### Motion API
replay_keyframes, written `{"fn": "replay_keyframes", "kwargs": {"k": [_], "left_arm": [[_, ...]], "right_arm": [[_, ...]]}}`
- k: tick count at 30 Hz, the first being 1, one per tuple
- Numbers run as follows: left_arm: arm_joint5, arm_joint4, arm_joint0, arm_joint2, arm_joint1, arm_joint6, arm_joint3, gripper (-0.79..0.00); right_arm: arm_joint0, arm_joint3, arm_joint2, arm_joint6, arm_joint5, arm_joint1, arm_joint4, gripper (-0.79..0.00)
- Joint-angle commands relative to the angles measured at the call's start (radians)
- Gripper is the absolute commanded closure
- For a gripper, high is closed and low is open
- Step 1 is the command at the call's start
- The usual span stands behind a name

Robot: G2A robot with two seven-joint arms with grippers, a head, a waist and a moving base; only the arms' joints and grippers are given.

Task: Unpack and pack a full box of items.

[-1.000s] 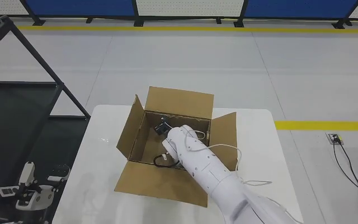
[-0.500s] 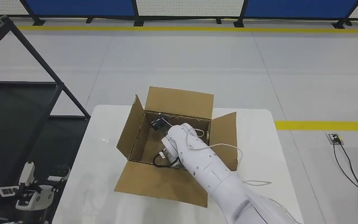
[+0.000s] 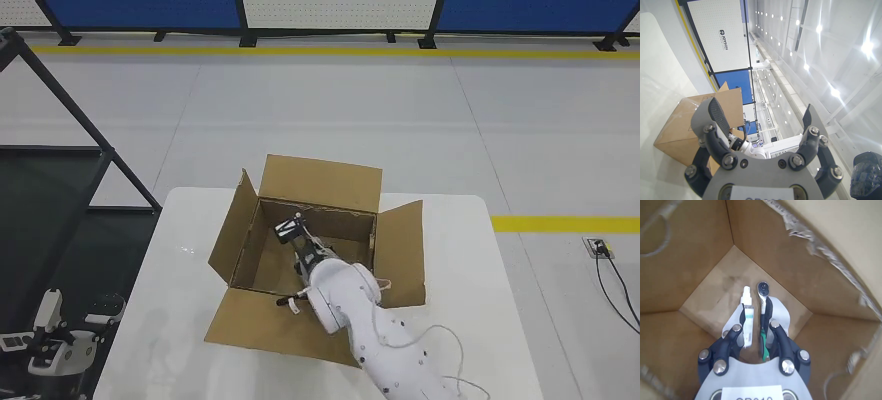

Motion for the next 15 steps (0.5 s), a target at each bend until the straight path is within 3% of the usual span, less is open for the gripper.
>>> {"fn": "replay_keyframes", "kwargs": {"k": [1, 3, 4, 5, 6, 10, 15], "left_arm": [[0.0, 0.0, 0.0, 0.0, 0.0, 0.0, 0.0, -0.785], [0.0, 0.0, 0.0, 0.0, 0.0, 0.0, 0.0, -0.785], [0.0, 0.0, 0.0, 0.0, 0.0, 0.0, 0.0, -0.785], [0.0, 0.0, 0.0, 0.0, 0.0, 0.0, 0.0, -0.785], [0.0, 0.0, 0.0, 0.0, 0.0, 0.0, 0.0, -0.785], [0.0, 0.0, 0.0, 0.0, 0.0, 0.0, 0.0, -0.785], [0.0, 0.0, 0.0, 0.0, 0.0, 0.0, 0.0, -0.785]], "right_arm": [[-0.103, -0.18, 0.034, -0.011, -0.028, 0.015, -0.021, -0.274], [-0.17, -0.284, 0.058, -0.044, -0.051, 0.024, -0.011, -0.32], [-0.197, -0.325, 0.068, -0.06, -0.058, 0.028, -0.004, -0.416], [-0.22, -0.36, 0.075, -0.079, -0.067, 0.03, 0.008, -0.665], [-0.24, -0.391, 0.082, -0.094, -0.077, 0.032, 0.023, -0.785], [-0.289, -0.462, 0.093, -0.103, -0.182, 0.038, 0.134, -0.785], [-0.289, -0.462, 0.093, -0.103, -0.182, 0.038, 0.134, -0.785]]}}
